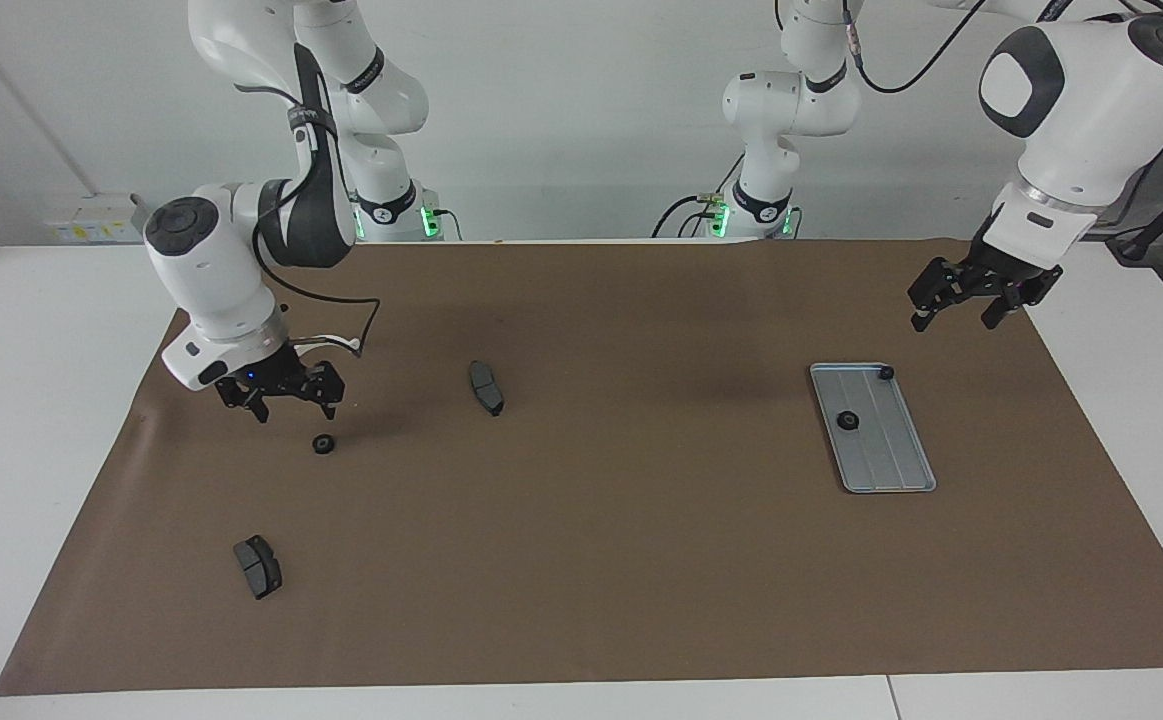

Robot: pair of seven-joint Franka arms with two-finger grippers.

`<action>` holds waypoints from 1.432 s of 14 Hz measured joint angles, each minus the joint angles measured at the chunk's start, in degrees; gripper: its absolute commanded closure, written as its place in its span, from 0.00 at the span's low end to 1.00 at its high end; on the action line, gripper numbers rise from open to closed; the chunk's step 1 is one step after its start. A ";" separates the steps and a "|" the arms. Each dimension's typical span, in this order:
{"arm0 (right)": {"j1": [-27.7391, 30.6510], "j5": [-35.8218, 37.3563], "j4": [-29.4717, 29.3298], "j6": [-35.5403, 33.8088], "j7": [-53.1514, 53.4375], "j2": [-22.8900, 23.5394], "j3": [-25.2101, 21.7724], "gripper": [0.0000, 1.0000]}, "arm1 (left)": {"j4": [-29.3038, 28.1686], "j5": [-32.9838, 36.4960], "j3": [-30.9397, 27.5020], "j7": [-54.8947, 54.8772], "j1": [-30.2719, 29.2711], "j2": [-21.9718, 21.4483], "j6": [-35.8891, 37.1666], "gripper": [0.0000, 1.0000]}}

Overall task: Place bearing gear from tray to pile
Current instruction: 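Carry the gear near the far black piece, release, withdraw the right gripper, then reach the left gripper into the tray and grasp the second gear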

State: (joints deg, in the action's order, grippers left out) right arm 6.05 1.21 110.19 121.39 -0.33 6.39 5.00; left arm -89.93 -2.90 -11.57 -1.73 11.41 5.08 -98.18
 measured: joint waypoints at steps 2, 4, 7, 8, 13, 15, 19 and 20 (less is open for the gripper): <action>-0.11 0.00 -1.77 -2.71 0.38 -1.18 0.04 0.00 | 0.00 0.00 0.00 0.00 -0.02 0.00 0.00 0.00; -0.24 0.00 -4.62 -6.58 0.51 -1.81 0.05 0.00 | 0.00 0.00 0.00 0.00 -0.03 0.00 0.00 0.00; -0.24 0.00 -9.91 -11.97 0.51 -2.45 0.05 0.00 | 0.00 0.00 0.00 0.00 -0.04 0.00 0.00 0.00; -0.23 0.00 -11.29 -13.08 0.51 -2.65 0.04 0.00 | 0.00 0.00 0.00 0.00 -0.05 0.00 0.00 0.00; -0.20 0.00 -13.51 -14.55 0.53 -3.84 -0.02 0.00 | -1.08 0.00 -0.01 -0.01 -0.08 0.00 -0.97 0.00; -0.20 0.00 -13.56 -15.78 0.53 -4.44 -0.02 0.00 | -2.23 0.00 -0.01 -0.01 -0.11 0.05 -2.09 0.00; -0.20 0.00 -13.61 -18.05 1.31 -5.45 -0.02 0.00 | -8.94 0.00 -0.01 -0.01 -0.15 1.45 -10.39 0.00; -0.20 0.00 -13.61 -18.05 1.43 -5.49 -0.02 0.00 | -11.65 0.00 -0.01 -0.01 -0.18 2.15 -14.12 0.01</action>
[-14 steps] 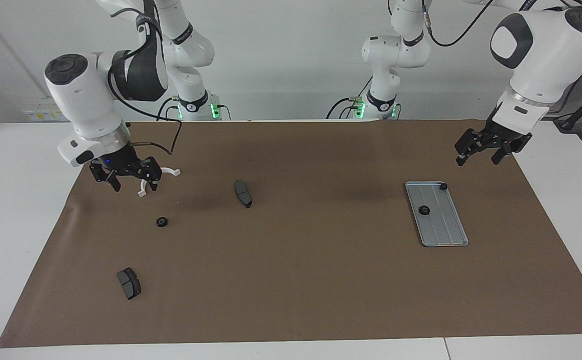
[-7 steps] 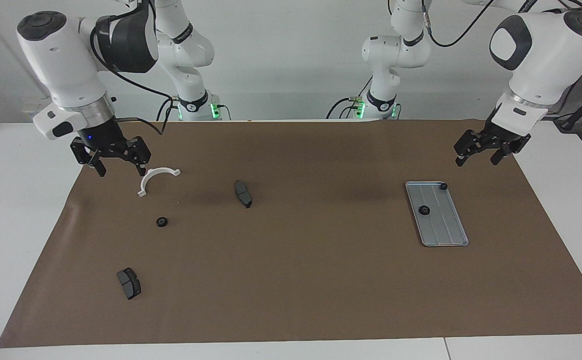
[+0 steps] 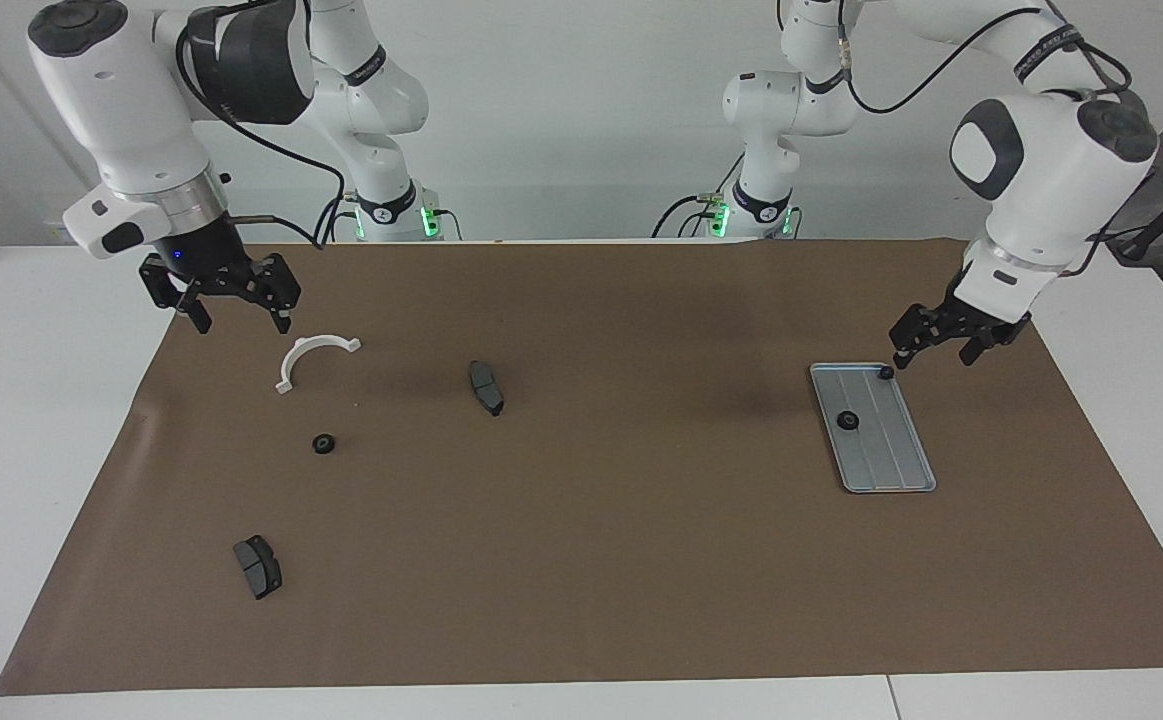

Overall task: Place bearing gear from tray to pile
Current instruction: 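Reach the left gripper into the tray and grasp the second gear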

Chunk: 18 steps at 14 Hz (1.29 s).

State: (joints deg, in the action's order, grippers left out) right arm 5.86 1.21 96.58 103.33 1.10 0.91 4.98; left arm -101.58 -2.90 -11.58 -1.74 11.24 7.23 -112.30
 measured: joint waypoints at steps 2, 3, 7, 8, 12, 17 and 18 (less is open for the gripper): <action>0.00 0.00 0.00 -0.02 0.12 0.00 -0.03 0.00 | -5.18 0.00 0.00 0.00 -0.02 0.90 -6.52 0.13; 0.00 0.00 0.00 -0.07 0.33 0.00 -0.04 0.00 | -7.69 0.00 0.01 0.00 -0.02 1.10 -9.38 0.19; -0.01 0.00 0.00 -0.52 2.00 0.00 -0.01 0.00 | -15.03 0.00 0.31 0.01 0.12 2.44 -18.00 0.32; -0.01 0.00 0.00 -0.98 2.10 0.00 -0.01 0.00 | -15.72 0.00 0.33 0.05 0.22 3.16 -19.32 0.32; -0.10 0.00 0.01 -1.89 3.35 0.00 0.11 0.00 | -16.76 0.00 0.47 1.76 0.43 7.40 -25.25 0.35; -1.69 0.00 0.29 -2.33 4.77 -0.07 0.44 0.00 | -18.09 0.00 0.66 2.50 0.51 8.71 -27.08 0.40; -1.78 0.00 0.33 -2.36 4.88 -0.10 0.45 0.00 | -18.19 0.00 0.66 2.54 0.51 8.65 -27.10 0.40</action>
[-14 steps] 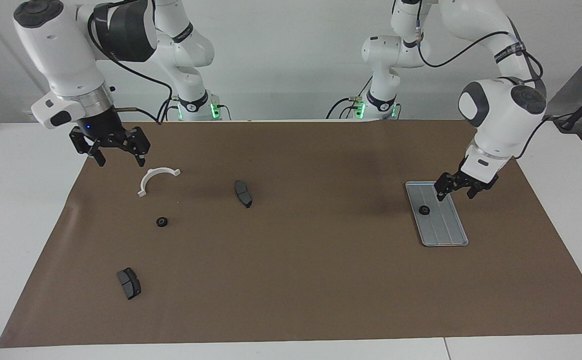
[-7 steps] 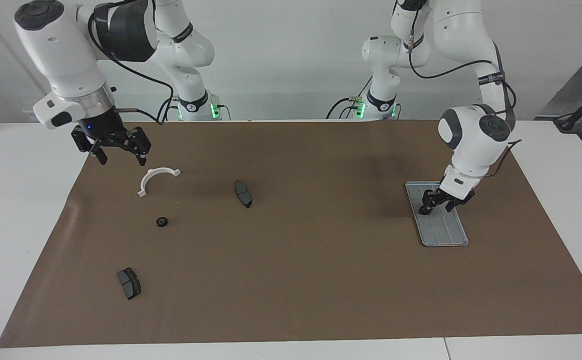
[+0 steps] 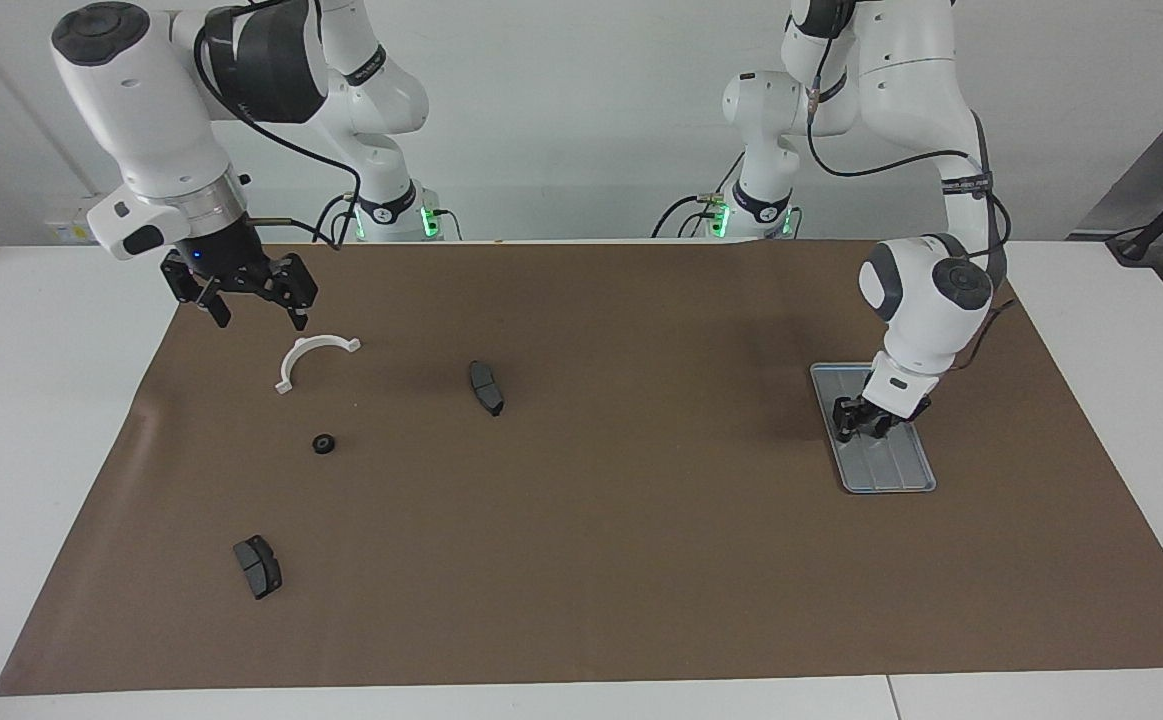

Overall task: Place bearing gear from tray to pile
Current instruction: 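Reach the left gripper into the tray and grasp the second gear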

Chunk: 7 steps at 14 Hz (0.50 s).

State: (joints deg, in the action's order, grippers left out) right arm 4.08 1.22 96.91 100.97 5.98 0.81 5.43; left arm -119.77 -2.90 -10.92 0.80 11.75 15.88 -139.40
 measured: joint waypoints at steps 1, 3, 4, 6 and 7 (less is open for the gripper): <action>0.01 0.00 0.05 -0.16 0.01 -0.04 -0.01 0.00 | -0.08 0.00 0.00 0.06 0.00 -0.05 0.00 0.40; 0.01 0.00 0.22 -0.92 0.02 -0.20 -0.01 0.00 | -0.28 0.00 0.00 0.30 0.00 -0.18 0.00 0.40; 0.01 0.00 0.32 -0.98 0.02 -0.31 -0.01 0.00 | -0.42 0.00 0.00 0.37 0.00 -0.28 0.05 0.40; 0.00 0.00 0.57 -1.00 0.03 -0.42 0.00 0.00 | -0.60 0.00 0.02 0.42 0.02 -0.52 0.78 0.40; -0.04 0.00 0.66 -1.00 0.03 -0.42 0.01 0.00 | -0.61 0.00 0.06 0.43 0.10 -0.67 1.70 0.40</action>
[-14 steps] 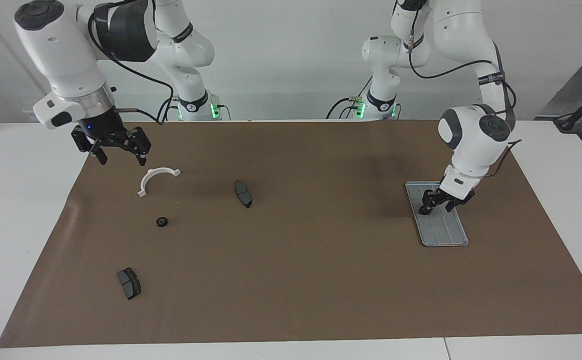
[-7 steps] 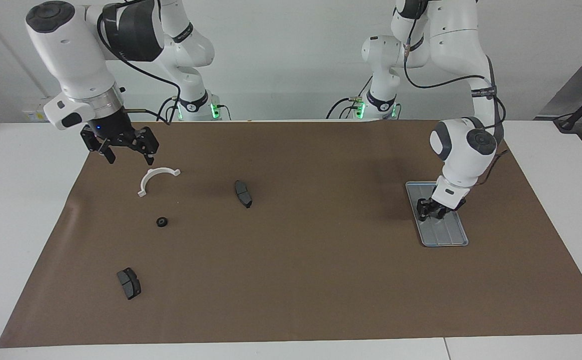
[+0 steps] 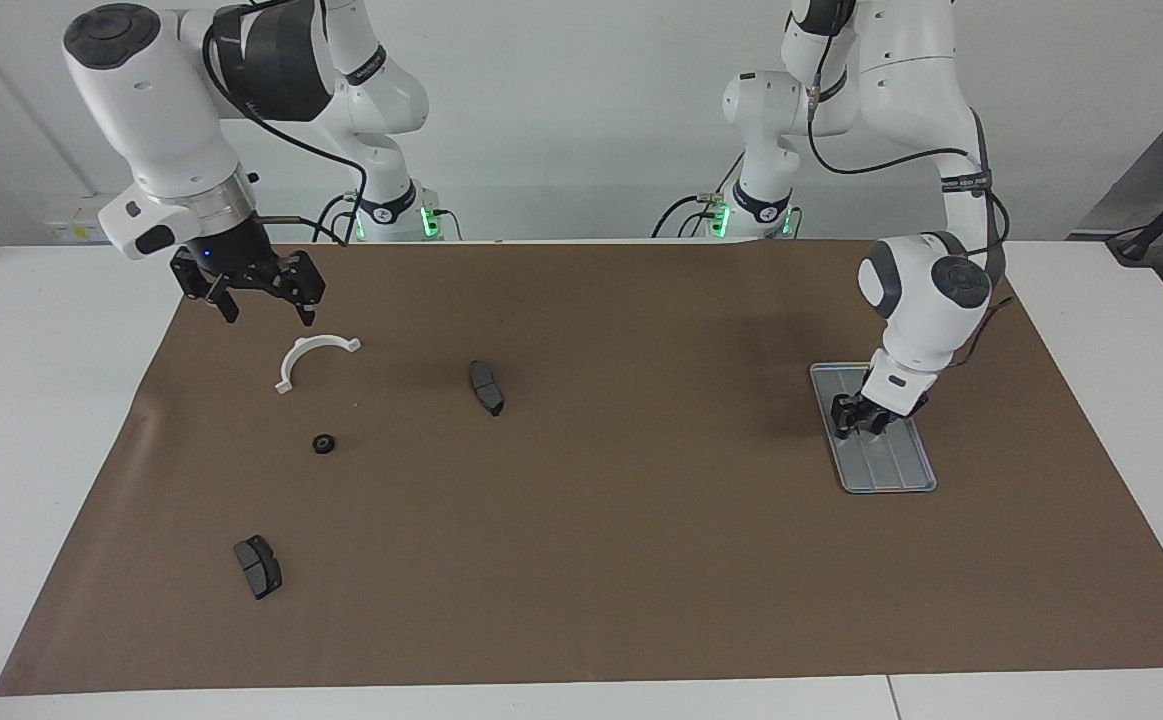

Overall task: Place bearing gear from tray to pile
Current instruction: 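Reach the left gripper into the tray and grasp the second gear, then carry the gear to mid-mat and release it while the right gripper reaches in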

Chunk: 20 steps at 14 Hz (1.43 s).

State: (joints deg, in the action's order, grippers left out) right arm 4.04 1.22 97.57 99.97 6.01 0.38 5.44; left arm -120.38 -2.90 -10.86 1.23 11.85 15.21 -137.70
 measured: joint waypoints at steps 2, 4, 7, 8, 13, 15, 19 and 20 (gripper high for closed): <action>-0.29 0.00 0.10 0.00 0.00 0.00 0.01 0.00 | 0.00 -0.03 0.07 0.01 0.25 -0.34 2.22 0.40; -0.48 0.00 0.25 0.00 0.01 -0.04 0.01 0.00 | 0.04 -0.13 0.09 0.04 0.59 -0.59 3.89 0.40; -0.53 0.00 0.78 0.00 0.04 -0.38 0.01 0.00 | 0.04 -0.17 0.20 0.05 0.71 -0.79 4.81 0.42; -0.55 0.00 0.91 0.00 0.04 -0.50 0.01 0.00 | 0.04 -0.17 0.21 0.05 0.71 -0.79 4.78 0.42; -0.61 0.00 1.41 0.00 0.04 -0.80 0.01 0.00 | 0.09 -0.20 0.30 0.04 0.72 -0.79 2.37 0.55; -0.63 0.00 1.45 0.00 0.04 -0.80 0.01 0.00 | 0.08 -0.20 0.30 0.02 0.72 -0.79 2.34 0.65; -0.64 0.00 1.49 0.00 0.04 -0.80 0.01 0.00 | 0.06 -0.21 0.30 0.02 0.72 -0.79 2.33 0.77; -0.64 0.00 1.50 0.00 0.04 -0.80 0.01 0.00 | 0.06 -0.21 0.30 0.02 0.72 -0.79 2.33 0.83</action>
State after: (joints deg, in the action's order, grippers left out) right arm 3.40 1.22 99.07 99.97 6.05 -0.42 5.45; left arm -120.32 -3.11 -10.56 1.25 12.57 14.42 -135.37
